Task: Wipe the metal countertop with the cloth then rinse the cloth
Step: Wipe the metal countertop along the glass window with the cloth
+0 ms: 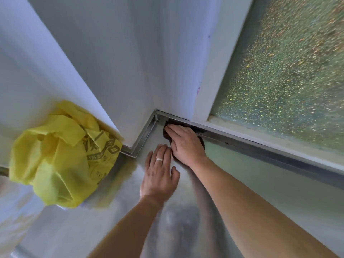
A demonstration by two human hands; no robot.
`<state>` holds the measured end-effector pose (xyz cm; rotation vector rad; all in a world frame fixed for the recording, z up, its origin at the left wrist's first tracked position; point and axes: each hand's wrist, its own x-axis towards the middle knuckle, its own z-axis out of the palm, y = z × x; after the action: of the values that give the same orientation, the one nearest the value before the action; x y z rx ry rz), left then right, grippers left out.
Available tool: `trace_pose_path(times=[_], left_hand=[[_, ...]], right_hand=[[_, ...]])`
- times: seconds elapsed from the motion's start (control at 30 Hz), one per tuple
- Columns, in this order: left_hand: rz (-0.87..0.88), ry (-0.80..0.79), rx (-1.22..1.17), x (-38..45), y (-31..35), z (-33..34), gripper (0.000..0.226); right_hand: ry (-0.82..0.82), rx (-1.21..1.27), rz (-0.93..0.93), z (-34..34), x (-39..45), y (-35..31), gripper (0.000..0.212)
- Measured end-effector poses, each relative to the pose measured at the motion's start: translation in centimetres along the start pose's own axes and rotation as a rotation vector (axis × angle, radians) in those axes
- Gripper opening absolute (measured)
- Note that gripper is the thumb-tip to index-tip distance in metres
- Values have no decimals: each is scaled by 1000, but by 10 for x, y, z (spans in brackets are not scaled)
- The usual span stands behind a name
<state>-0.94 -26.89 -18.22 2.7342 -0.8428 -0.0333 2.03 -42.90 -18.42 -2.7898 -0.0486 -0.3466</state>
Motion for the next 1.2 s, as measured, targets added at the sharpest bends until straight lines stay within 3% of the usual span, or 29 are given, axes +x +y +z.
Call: trace_pose_path(times=[0.27,0.37,0.47,0.7,0.83,0.9,1.07,1.2], left_hand=[[7,99,-20,-11,11,-4,57],[-84,119,-25,-16,21,-5,57],[-115,39,-15,-22,66,4,59],[134,-120,-69,-50,240,65,70],[151,-133,-3,-62,278,91,69],[144,-117,21,-62,278,94,69],[141,-103,22,-62,281,95,69],[139,-103,17,-60,281,94,70]], right_hand=[[21,-146,242,-59,-132,66,52],[13,-157,337,-79,-169,89,53],[24,-183,442,-100,-210,114,52],[97,-250,659,-131,-288,160,49],[213,-243,906,-142,-318,161,42],[213,-242,887,-141,-331,158,42],[82,-213,565,-137,-326,153,52],[104,-232,580,-137,-299,166,49]])
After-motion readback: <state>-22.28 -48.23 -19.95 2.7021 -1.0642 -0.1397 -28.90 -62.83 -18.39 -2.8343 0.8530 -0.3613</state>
